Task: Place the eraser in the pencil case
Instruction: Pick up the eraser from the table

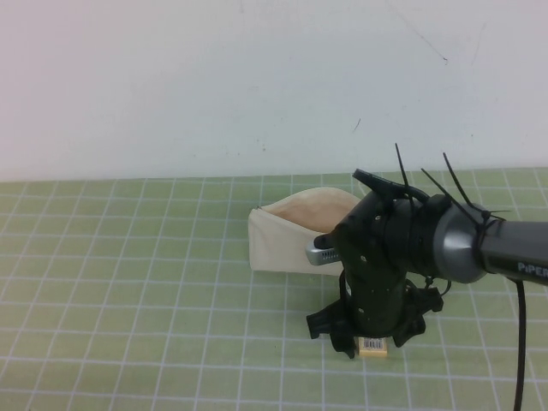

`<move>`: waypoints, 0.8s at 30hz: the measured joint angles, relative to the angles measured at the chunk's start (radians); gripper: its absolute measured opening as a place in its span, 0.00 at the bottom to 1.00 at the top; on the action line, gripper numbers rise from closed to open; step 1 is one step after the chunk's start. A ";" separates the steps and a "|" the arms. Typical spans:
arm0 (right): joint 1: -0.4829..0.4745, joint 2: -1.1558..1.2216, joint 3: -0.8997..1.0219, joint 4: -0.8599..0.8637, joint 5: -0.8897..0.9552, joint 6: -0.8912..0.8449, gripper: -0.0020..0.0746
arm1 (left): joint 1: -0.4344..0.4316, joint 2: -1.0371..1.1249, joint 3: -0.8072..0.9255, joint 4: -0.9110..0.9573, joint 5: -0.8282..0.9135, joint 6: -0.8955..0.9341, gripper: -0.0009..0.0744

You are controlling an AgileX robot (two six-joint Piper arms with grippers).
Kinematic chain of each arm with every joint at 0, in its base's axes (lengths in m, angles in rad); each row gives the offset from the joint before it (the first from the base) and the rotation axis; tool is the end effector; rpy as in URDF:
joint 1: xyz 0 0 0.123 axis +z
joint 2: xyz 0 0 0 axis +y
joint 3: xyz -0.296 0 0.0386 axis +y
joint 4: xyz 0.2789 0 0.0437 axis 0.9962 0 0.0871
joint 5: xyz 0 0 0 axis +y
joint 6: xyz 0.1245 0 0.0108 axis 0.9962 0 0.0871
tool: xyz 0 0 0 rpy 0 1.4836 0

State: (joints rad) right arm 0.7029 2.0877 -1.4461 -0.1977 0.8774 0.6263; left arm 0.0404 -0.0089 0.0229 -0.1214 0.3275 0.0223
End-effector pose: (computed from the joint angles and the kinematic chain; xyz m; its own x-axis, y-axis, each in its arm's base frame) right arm 0.3538 0.2750 0.1072 -0.9602 -0.1935 -0.2016 -0.1851 0.9809 -0.0603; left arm 0.1042 -0.0007 0.1675 -0.2479 -0.1026 -0.9633 -0.0257 0.9947 -0.0993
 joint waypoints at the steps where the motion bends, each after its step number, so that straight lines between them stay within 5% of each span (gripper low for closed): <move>1: 0.000 0.000 0.000 0.004 0.000 0.000 0.65 | 0.000 0.000 0.000 0.000 0.000 0.000 0.01; 6: 0.001 0.000 0.000 0.019 -0.010 0.000 0.42 | 0.000 0.000 0.000 0.000 0.000 0.000 0.01; 17: 0.001 -0.131 0.004 0.095 -0.028 -0.113 0.43 | 0.000 0.000 0.000 0.000 0.000 0.000 0.01; 24: 0.001 -0.305 0.004 0.043 -0.272 -0.198 0.43 | 0.000 0.000 0.000 0.000 0.000 0.000 0.01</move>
State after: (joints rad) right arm 0.7040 1.7830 -1.4424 -0.1552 0.6056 0.4287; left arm 0.0404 -0.0089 0.0229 -0.1214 0.3275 0.0223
